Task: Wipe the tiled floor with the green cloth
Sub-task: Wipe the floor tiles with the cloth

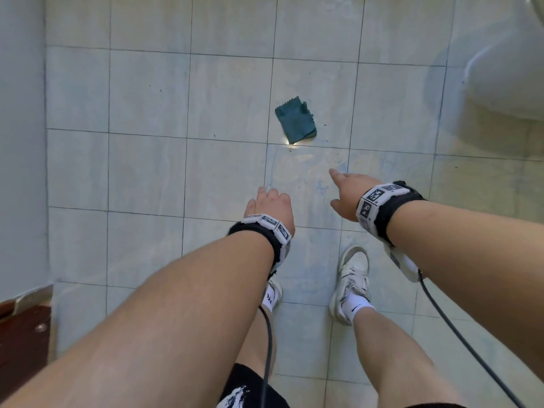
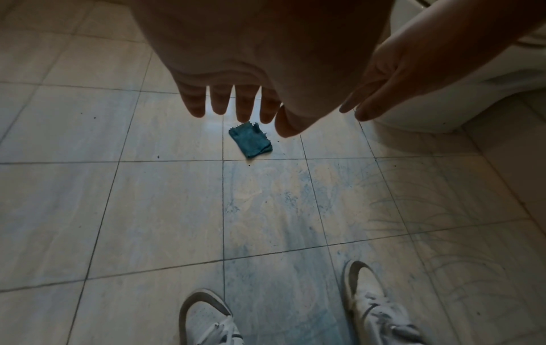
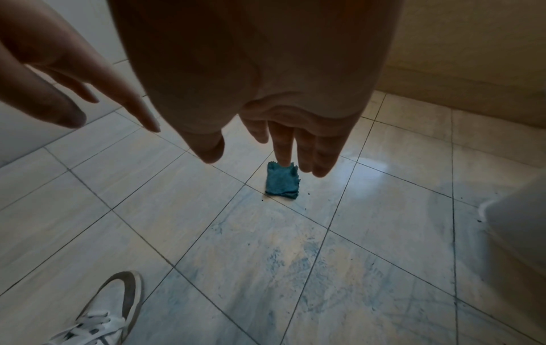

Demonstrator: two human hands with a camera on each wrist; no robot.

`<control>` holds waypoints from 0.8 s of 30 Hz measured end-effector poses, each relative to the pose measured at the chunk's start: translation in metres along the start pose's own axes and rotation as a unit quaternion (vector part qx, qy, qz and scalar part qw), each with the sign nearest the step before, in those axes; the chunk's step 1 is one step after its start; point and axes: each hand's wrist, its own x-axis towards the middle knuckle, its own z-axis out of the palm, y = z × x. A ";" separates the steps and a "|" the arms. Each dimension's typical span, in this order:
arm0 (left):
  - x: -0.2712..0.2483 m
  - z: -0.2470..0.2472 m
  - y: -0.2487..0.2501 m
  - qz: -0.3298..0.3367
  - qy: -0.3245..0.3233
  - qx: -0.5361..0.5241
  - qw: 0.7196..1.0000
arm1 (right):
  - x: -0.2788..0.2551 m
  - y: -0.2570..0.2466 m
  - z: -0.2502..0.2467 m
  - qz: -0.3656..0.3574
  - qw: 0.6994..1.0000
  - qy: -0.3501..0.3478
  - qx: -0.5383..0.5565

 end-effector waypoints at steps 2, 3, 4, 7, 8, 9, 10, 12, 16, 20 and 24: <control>0.002 0.003 0.000 -0.001 -0.003 0.015 1.000 | 0.005 0.001 0.003 0.003 1.000 -0.007 0.013; 0.002 0.005 0.001 -0.008 -0.007 0.018 1.000 | 0.005 0.001 0.004 0.004 1.000 -0.012 0.017; 0.002 0.006 0.003 -0.015 -0.014 0.016 1.000 | 0.005 0.003 0.005 -0.001 1.000 -0.017 0.020; 0.000 0.007 0.016 -0.036 -0.029 0.010 0.999 | 0.000 0.017 0.001 -0.024 1.000 -0.016 0.011; 0.000 0.008 0.025 -0.040 -0.035 0.012 0.998 | -0.003 0.028 0.000 -0.029 0.999 -0.012 0.007; 0.001 0.007 0.035 -0.046 -0.043 0.012 0.998 | -0.006 0.039 -0.001 -0.033 0.999 -0.011 0.006; 0.002 0.007 0.046 -0.052 -0.046 0.007 0.998 | -0.009 0.050 -0.003 -0.036 0.999 -0.007 0.003; 0.004 0.005 0.069 -0.061 -0.047 -0.011 0.997 | -0.013 0.072 -0.005 -0.046 0.999 0.002 -0.007; 0.015 0.007 0.107 -0.072 -0.034 -0.035 0.996 | -0.012 0.108 -0.004 -0.053 0.998 0.014 -0.015; 0.032 0.013 0.132 -0.071 -0.046 -0.042 0.996 | -0.006 0.126 0.004 -0.045 0.999 0.022 -0.010; 0.051 0.029 0.131 -0.059 -0.043 -0.042 0.996 | 0.016 0.125 0.024 -0.043 0.999 0.008 0.001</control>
